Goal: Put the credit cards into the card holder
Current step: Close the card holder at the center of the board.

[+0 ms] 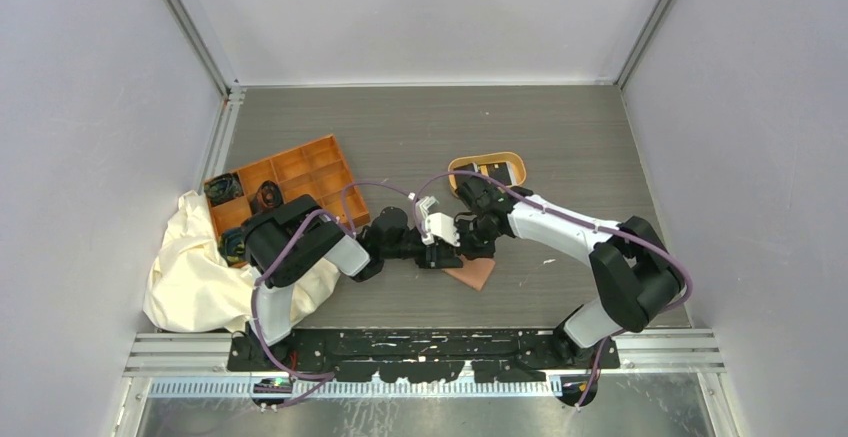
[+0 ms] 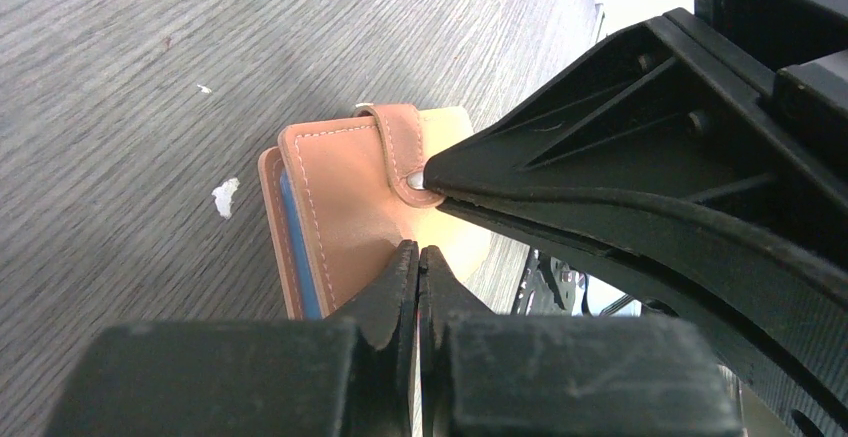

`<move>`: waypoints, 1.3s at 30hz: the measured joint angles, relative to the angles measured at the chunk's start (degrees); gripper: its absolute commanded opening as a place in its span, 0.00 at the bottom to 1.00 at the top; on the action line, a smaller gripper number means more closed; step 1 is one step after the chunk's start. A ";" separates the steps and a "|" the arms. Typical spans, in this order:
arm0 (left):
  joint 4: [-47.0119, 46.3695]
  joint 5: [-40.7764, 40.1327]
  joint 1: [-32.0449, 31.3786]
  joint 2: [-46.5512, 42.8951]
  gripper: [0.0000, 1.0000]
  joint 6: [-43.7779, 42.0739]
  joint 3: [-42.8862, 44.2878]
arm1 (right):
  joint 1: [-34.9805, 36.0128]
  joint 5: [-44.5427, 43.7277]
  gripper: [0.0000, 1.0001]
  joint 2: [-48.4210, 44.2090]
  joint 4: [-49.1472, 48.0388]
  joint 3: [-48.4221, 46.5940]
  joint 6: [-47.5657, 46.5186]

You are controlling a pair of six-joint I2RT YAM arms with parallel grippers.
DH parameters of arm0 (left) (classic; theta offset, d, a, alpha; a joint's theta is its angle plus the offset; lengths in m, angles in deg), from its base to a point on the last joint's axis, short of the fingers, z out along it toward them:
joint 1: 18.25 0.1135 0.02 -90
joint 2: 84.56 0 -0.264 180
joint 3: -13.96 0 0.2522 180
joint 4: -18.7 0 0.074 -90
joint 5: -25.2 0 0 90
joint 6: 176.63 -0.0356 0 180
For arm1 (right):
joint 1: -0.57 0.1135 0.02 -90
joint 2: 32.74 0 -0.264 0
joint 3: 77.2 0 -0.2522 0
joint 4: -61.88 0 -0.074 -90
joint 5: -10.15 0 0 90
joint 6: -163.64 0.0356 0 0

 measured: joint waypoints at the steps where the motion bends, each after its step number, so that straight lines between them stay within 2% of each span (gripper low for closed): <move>1: -0.04 0.00 0.00 0.00 0.00 0.00 0.00 | 0.00 -0.33 0.02 -0.28 -0.09 0.22 -0.04; 28: -0.28 0.13 0.33 0.13 0.00 0.00 -0.17 | 3.65 -5.42 0.01 -1.07 -0.13 1.20 -3.43; 39: -0.96 0.70 0.74 0.13 0.00 0.02 -0.70 | 6.21 -7.93 0.01 -4.33 -3.21 5.16 -7.50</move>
